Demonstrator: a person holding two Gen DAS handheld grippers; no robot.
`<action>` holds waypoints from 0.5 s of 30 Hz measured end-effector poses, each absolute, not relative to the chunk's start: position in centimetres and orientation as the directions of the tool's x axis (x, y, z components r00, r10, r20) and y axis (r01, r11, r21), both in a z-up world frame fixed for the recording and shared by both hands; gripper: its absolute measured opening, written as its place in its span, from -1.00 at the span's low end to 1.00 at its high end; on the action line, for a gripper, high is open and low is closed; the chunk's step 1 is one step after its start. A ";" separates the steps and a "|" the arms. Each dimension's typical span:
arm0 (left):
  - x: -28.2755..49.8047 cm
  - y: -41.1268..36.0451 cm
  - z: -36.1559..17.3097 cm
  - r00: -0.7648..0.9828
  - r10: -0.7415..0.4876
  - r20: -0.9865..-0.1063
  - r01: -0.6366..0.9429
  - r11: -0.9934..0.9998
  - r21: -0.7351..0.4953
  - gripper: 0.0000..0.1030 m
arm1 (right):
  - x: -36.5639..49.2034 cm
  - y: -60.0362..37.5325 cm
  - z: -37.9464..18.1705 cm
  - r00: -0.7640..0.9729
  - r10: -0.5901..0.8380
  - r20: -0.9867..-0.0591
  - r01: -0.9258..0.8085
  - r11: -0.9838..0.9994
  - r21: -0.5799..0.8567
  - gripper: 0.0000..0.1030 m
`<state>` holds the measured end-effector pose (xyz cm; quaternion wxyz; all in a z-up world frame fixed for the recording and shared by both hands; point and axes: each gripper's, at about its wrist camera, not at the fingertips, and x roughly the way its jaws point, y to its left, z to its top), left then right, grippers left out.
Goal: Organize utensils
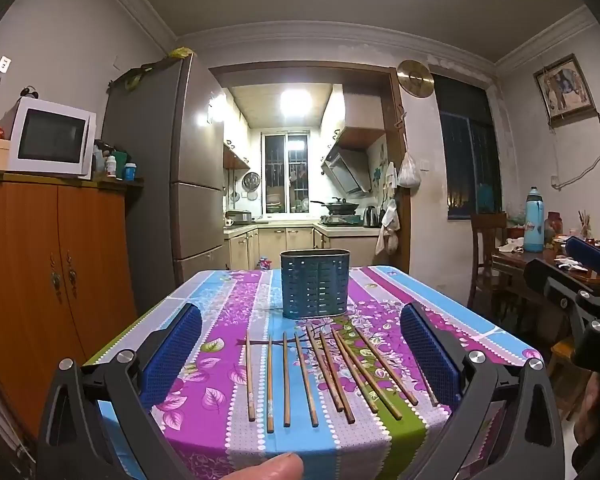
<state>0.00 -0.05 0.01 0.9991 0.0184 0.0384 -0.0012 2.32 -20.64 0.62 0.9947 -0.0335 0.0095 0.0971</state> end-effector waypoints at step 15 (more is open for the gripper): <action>0.7 -0.1 -0.6 0.996 0.001 -0.089 0.003 0.999 0.039 0.93 | 2.5 -20.5 0.4 0.980 0.194 -0.035 -0.196 0.978 -0.069 0.91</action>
